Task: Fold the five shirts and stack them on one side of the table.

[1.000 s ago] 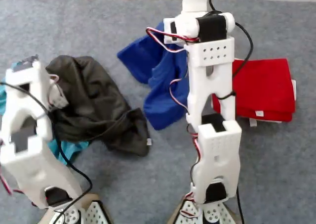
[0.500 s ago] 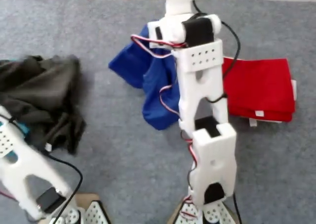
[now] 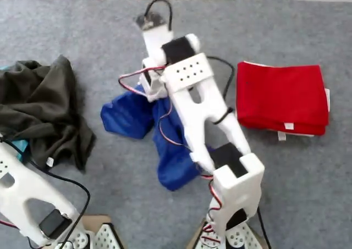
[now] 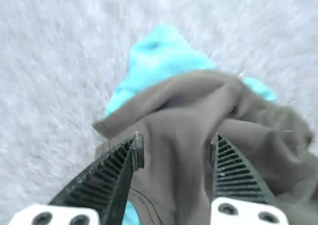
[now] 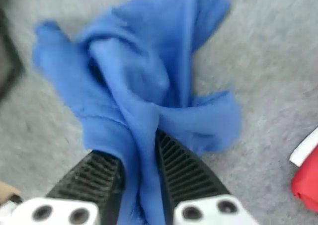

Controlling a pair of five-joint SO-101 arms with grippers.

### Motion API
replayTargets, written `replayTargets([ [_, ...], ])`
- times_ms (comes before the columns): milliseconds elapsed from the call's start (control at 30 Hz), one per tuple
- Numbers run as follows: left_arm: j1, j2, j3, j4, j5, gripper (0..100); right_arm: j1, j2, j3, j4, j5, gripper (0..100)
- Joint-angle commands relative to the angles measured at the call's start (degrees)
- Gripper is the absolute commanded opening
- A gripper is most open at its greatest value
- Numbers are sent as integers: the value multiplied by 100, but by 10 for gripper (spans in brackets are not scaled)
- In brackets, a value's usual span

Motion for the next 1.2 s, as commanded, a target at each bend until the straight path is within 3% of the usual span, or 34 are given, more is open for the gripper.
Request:
replayTargets([
  [0, -40, -923, -163, 62, -422, 238, -35, -303, 752, -360, 308, 15],
  [200, 57, -2321, 1569, 62, -607, 241, 9, -303, 1956, -1222, 598, 15],
  [500, 1411, -5626, 7503, -26, -782, 238, 589, -303, 2923, -2426, 624, 15],
  [633, 1921, -6857, 9903, -914, -571, 238, 651, -312, 3204, -2462, 1002, 15],
  [767, 2721, -7455, 11714, -2655, 466, 239, 624, -303, 3468, -2620, 1187, 15],
  [933, 3670, -7130, 11996, -3578, 1767, 243, 615, -312, 3864, -2708, 1591, 15],
  [1167, 4092, -5512, 10440, -3174, 2593, 243, 721, -347, 4971, -2593, 2497, 15],
])
